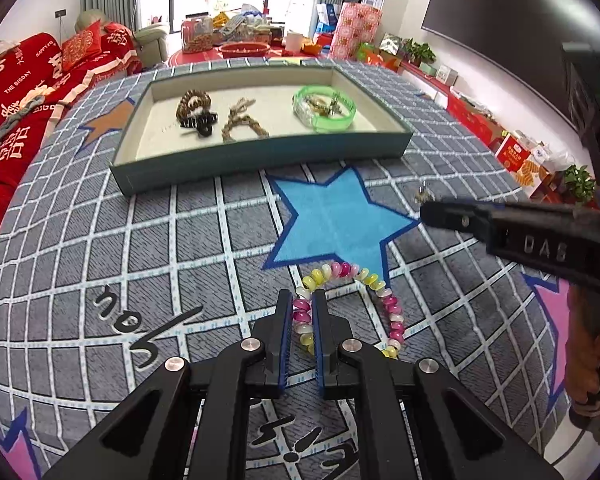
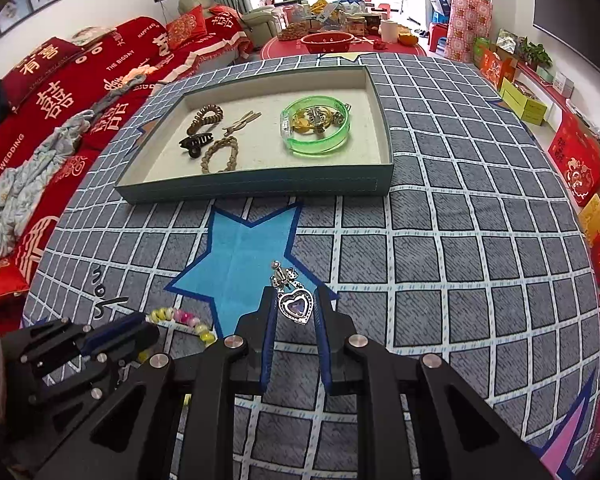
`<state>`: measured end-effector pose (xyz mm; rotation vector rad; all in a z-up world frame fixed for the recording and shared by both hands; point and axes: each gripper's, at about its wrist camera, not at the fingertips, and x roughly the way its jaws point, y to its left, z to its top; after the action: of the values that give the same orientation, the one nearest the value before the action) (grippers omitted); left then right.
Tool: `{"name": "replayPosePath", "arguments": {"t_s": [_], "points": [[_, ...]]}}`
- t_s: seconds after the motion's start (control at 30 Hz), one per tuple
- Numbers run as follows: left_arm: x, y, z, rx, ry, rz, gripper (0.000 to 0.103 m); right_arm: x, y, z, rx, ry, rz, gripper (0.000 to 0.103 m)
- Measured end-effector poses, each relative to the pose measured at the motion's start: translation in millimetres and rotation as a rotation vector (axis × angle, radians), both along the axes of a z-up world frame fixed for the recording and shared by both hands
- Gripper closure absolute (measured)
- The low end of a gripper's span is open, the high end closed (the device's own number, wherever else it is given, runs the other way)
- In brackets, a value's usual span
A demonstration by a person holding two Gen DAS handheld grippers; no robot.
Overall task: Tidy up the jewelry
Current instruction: 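Grasp the pink-yellow bead bracelet with the left tool while the right grasps the heart pendant, then carry the bead bracelet and heart pendant into the tray and open both tools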
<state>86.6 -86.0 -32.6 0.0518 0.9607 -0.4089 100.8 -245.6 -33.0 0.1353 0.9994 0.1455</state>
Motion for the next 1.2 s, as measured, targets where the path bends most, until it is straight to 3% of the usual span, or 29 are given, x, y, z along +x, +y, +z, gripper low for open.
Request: {"name": "replayPosePath", "arguments": {"t_s": [0.63, 1.2], "points": [[20, 19, 40, -0.047, -0.087, 0.000, 0.080, -5, -12, 24, 0.041, -0.021, -0.042, 0.083], [96, 52, 76, -0.053, -0.183, 0.098, 0.080, 64, -19, 63, 0.058, -0.081, -0.052, 0.083]]}}
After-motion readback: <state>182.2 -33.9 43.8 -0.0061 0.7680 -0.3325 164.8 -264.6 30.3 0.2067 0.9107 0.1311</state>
